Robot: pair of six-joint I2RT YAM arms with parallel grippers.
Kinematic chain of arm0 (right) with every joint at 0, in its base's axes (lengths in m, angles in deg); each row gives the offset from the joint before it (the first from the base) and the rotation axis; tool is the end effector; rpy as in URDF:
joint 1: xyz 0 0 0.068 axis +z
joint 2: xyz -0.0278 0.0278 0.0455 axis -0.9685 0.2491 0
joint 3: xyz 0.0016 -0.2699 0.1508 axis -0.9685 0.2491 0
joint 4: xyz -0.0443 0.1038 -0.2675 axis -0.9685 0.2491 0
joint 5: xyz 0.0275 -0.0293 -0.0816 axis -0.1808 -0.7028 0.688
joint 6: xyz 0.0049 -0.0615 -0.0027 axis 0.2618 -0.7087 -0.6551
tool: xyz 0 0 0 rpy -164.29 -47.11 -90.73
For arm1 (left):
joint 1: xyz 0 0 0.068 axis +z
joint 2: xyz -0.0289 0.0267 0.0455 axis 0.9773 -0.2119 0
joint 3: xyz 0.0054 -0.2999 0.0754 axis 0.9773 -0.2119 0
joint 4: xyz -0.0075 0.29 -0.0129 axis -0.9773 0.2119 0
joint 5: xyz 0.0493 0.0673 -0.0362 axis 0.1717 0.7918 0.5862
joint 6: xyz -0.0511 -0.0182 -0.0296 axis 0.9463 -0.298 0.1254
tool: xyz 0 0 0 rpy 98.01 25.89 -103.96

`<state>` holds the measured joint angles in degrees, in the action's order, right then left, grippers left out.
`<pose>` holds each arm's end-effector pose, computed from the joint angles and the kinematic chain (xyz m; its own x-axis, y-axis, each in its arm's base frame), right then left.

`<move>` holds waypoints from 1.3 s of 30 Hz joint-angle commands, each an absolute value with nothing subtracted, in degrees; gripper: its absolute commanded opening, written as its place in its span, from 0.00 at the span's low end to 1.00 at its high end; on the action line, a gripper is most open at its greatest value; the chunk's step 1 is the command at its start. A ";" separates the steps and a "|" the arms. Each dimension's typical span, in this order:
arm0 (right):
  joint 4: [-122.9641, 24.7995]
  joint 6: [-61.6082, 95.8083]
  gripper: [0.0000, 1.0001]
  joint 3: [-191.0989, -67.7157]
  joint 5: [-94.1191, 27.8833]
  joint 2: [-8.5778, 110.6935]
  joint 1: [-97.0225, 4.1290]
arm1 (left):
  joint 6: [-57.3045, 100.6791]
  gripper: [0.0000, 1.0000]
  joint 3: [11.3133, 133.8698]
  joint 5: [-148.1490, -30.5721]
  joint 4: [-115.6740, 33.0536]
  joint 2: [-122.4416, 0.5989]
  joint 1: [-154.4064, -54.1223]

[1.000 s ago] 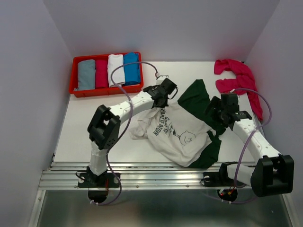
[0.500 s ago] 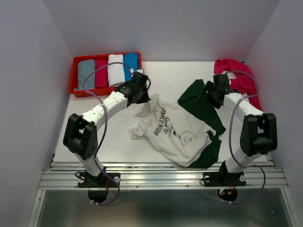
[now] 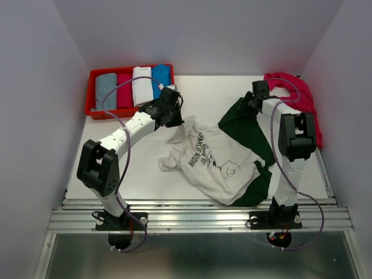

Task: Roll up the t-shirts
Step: Flatten out the T-shirt at the center of the board.

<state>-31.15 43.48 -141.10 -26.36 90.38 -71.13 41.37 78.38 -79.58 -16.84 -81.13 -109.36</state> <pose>0.5096 0.0402 0.1789 -0.7015 0.4946 -0.5131 0.3550 0.8668 0.3503 0.3607 -0.2204 0.3096 -0.7311 -0.1594 -0.6634 0.1486 0.9118 -0.3828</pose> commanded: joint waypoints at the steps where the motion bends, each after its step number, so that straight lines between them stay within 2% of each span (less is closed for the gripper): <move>1: -33.24 43.86 0.52 -144.47 -28.12 91.97 -71.44 | 39.90 0.00 79.70 -80.31 -16.44 -77.54 -108.88; 4: -32.98 44.12 0.35 -144.48 -27.15 92.94 -71.44 | 39.90 0.00 79.09 -80.22 -16.53 -77.27 -108.79; 5: -33.07 44.56 0.20 -144.30 -26.89 92.76 -71.44 | 39.90 0.00 79.00 -80.22 -16.36 -77.19 -108.62; 8: -33.15 45.61 0.01 -143.60 -26.62 90.22 -71.44 | 39.73 0.00 78.91 -80.22 -16.18 -76.57 -107.83; 18: -33.24 46.41 0.01 -147.55 -24.00 69.05 -71.96 | 35.60 0.00 88.92 -79.69 -10.48 -72.53 -102.73; 27: -32.98 44.65 0.01 -146.94 -16.34 47.17 -72.50 | 34.10 0.00 95.08 -77.59 -6.33 -61.20 -100.00; 31: -32.01 43.25 0.01 -147.29 -13.26 43.28 -72.50 | 33.66 0.00 95.61 -76.97 -6.60 -56.80 -99.65; 36: -29.90 43.51 0.01 -144.05 -12.56 39.68 -72.50 | 33.14 0.00 95.17 -76.26 -5.81 -55.92 -99.47; 39: -27.71 43.95 0.01 -135.71 -12.03 33.45 -72.50 | 33.57 0.00 91.58 -77.05 -5.89 -54.51 -99.47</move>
